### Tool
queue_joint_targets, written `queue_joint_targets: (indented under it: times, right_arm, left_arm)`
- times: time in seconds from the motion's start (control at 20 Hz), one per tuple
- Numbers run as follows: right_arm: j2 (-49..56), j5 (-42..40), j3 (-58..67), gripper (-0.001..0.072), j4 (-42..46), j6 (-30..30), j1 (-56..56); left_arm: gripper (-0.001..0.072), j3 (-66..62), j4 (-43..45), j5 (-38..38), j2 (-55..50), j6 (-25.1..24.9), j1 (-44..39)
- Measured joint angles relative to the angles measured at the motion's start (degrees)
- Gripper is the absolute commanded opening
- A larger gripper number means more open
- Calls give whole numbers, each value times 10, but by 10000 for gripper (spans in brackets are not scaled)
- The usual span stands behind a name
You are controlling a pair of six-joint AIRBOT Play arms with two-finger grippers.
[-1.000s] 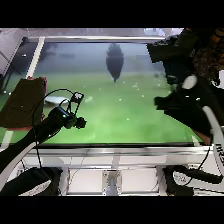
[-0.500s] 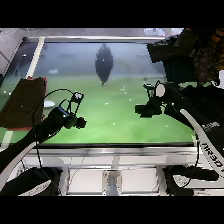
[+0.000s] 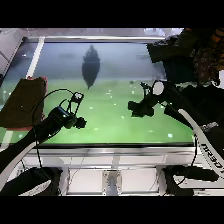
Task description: Fold the clothes and pants, and hang the long-sleeved shirts on hangers.
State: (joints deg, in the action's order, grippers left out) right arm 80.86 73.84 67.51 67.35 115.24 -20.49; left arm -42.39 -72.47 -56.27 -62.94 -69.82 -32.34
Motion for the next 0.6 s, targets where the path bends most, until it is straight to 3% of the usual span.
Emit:
queue_joint_targets:
  times: [0.25,0.6]
  right_arm:
    - [0,7,2,9,18,219,-37]
    - [0,11,2,9,30,328,-66]
  left_arm:
    - [470,0,0,0,0,0,0]
    - [470,0,0,0,0,0,0]
